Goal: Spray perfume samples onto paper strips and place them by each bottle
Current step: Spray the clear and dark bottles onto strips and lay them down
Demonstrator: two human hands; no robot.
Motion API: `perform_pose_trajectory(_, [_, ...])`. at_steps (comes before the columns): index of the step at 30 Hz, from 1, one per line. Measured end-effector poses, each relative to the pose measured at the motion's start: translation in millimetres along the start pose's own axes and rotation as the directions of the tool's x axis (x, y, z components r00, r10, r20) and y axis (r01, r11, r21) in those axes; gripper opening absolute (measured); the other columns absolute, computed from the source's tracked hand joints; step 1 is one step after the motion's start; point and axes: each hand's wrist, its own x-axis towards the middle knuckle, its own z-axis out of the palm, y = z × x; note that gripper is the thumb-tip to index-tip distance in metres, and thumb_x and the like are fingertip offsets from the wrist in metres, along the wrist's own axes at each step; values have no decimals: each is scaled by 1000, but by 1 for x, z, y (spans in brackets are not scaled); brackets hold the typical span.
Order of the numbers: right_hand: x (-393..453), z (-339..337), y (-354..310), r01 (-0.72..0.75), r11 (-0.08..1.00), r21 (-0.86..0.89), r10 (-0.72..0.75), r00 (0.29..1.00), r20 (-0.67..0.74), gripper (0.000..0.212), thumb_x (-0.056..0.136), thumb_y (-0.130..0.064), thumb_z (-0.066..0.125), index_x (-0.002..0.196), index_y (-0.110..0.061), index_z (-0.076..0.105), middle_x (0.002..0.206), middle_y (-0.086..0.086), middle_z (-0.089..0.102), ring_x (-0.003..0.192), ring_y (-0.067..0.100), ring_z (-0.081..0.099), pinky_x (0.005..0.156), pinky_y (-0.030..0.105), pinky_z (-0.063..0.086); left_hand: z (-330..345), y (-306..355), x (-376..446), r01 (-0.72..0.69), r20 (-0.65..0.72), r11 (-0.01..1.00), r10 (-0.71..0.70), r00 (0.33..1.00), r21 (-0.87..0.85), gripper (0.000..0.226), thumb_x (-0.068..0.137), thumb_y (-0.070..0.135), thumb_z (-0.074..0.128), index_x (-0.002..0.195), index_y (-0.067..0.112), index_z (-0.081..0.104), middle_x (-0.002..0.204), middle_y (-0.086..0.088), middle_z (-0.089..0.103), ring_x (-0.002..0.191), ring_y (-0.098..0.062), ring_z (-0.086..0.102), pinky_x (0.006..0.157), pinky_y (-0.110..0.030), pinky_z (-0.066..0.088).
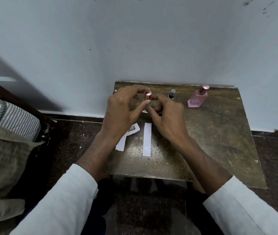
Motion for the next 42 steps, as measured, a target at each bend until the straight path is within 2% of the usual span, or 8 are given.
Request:
perform_pose_trajectory(4, [0,0,2,-5,1000,1,5,1000,1,28,94,-32,79,120,-24,74,73,-7,73,68,1,68,67,12,51,-9,-3,-1,87,14,993,-86,996,-73,53,93,30,85,141,25,64,114,8,76,99,-7,71,88,-18,56])
perform_pose_trajectory(7, [0,0,3,-24,1000,20,24,1000,5,27,92,-30,81,118,-24,74,74,-10,73,69,0,69,72,23,58,-15,-15,-6,141,48,990,-141,989,9,18,95,23,81,112,25,76,95,14,75,85,-1,69,75,-8,49])
perform_pose_trajectory(9, [0,-2,3,-31,999,42,31,1000,0,26,92,-29,81,117,-23,74,75,-10,73,70,1,69,74,28,59,-18,-26,-11,207,162,975,-218,962,82,8,93,20,81,98,26,80,86,18,74,82,2,67,71,-3,44])
perform_pose_trajectory(12, [-1,-10,1,-25,998,52,26,1000,-15,28,94,-30,79,121,-24,73,74,-12,71,70,0,69,71,19,56,-18,-30,-17,179,376,976,-214,901,127,4,93,29,81,96,30,83,87,17,74,82,2,66,73,-7,46])
perform_pose_trajectory(16, [-6,-19,2,-12,996,93,16,999,-36,30,97,-31,76,125,-22,72,74,-11,72,70,0,70,70,16,55,-11,-24,-17,68,511,987,-132,849,143,13,91,50,79,98,40,80,87,25,71,82,6,62,75,-29,56])
perform_pose_trajectory(19, [-8,-22,3,-14,995,95,16,1000,-22,31,97,-31,76,126,-20,72,74,-10,72,70,1,70,69,15,54,-6,-22,-17,55,505,979,-148,850,195,19,88,57,78,98,41,79,86,26,70,84,3,63,72,-31,58])
perform_pose_trajectory(30, [-8,-29,5,-16,995,96,18,1000,-24,27,96,-28,78,120,-19,73,74,-10,71,69,3,69,66,17,55,4,-22,-15,104,530,973,-201,824,207,7,92,44,78,95,38,75,86,24,70,82,8,63,68,-26,55])
perform_pose_trajectory(42, [-9,-33,3,-8,995,103,11,1000,-24,28,96,-27,78,122,-21,72,76,-12,73,70,0,71,68,17,58,4,-19,-15,-27,535,972,-105,839,233,7,97,42,66,103,39,68,97,21,64,90,0,56,71,-29,53])
